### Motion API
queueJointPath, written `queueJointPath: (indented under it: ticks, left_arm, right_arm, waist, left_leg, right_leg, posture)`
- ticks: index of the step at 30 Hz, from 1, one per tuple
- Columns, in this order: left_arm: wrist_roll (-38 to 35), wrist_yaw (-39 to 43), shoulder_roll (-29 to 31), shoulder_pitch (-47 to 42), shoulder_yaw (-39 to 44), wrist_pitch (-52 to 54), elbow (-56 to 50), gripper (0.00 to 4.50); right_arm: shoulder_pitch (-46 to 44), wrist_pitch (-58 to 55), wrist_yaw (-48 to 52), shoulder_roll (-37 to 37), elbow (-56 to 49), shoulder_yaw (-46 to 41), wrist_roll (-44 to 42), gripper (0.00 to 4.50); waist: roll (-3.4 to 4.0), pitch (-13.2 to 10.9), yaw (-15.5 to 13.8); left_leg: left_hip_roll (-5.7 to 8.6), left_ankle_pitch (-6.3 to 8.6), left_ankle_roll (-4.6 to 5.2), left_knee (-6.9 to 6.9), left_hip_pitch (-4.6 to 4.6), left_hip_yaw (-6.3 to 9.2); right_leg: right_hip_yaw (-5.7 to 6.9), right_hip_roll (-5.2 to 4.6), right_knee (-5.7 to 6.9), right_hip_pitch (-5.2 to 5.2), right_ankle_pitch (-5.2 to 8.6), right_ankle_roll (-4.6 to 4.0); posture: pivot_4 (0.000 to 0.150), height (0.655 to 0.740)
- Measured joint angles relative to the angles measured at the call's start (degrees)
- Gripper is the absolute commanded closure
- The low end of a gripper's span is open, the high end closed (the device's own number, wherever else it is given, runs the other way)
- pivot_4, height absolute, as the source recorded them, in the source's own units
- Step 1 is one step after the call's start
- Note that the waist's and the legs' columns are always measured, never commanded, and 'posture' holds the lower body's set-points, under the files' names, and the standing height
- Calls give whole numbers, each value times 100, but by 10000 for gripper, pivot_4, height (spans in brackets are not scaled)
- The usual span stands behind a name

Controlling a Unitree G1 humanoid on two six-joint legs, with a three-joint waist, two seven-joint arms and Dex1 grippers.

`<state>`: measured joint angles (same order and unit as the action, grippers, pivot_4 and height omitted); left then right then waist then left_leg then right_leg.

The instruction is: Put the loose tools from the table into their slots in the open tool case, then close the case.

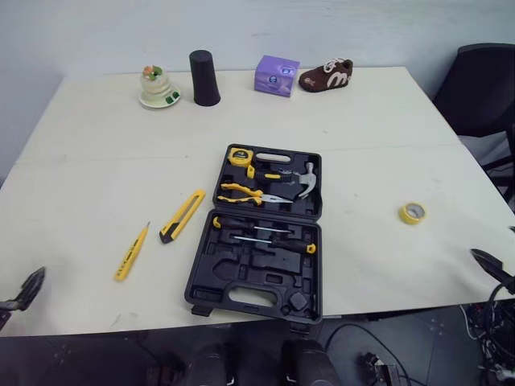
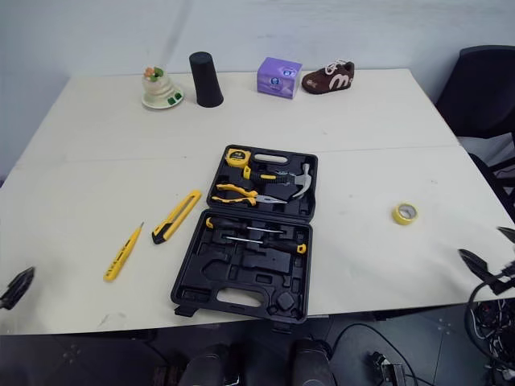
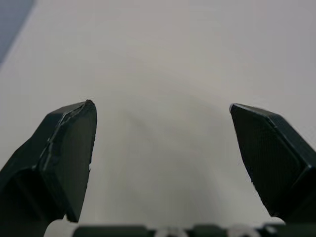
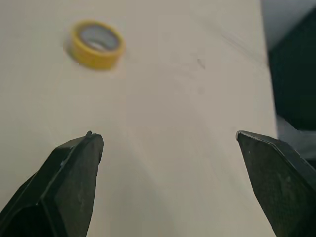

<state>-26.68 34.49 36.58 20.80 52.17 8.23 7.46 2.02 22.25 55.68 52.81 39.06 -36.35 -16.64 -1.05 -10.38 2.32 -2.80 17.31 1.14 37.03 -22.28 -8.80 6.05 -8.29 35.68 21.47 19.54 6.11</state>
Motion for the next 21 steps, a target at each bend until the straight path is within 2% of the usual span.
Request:
queueJointPath:
  ticks: [6, 10, 13, 14, 15, 21]
  left_arm:
    - [73, -372, -299, 265, 187, -162, -30, 0]
    - [67, -293, -255, 225, 165, -339, 95, 0]
    - [67, -250, -180, 89, 106, -396, 214, 0]
    - [67, -223, -157, 59, 77, -408, 246, 0]
    - [70, -191, -125, 27, 44, -408, 270, 0]
    - [76, -53, 103, -167, -161, -405, 453, 0]
  right_arm:
    - [-275, 265, -363, 296, 915, 54, 212, 270]
    - [-261, 279, -150, 216, 682, 149, 68, 270]
    - [-135, 250, -5, 113, 510, 192, -64, 270]
    - [-75, 232, 32, 92, 388, 202, -93, 270]
    - [-48, 191, 70, 91, 262, 208, -152, 270]
    - [-12, 93, 106, 92, -98, 217, -253, 270]
  waist:
    - [18, -2, 91]
    - [15, -3, 70]
    - [71, -17, 103]
    - [78, -21, 104]
    - [73, -22, 102]
    - [65, -34, -130]
  left_leg:
    - [-1, -16, -29, -5, 2, 0]
    - [5, -13, -20, -9, -5, 11]
    - [82, -65, 63, -32, -3, 201]
    - [113, -84, 74, -49, -3, 248]
    - [145, -117, 82, -73, -1, 271]
    - [137, -105, 41, -73, -3, 259]
  right_leg:
    - [3, -1, 3, 2, 3, -6]
    - [17, -3, 0, -18, 3, -5]
    - [235, -58, -73, -170, -1, 12]
    - [317, -89, -82, -196, 0, 16]
    - [339, -116, -70, -189, 1, 34]
    - [282, -125, -70, -174, -2, 38]
  posture:
    - [1500, 7400]
    - [1500, 7400]
    - [1500, 7400]
    - [1500, 7400]
    - [1500, 7400]
    - [1500, 7400]
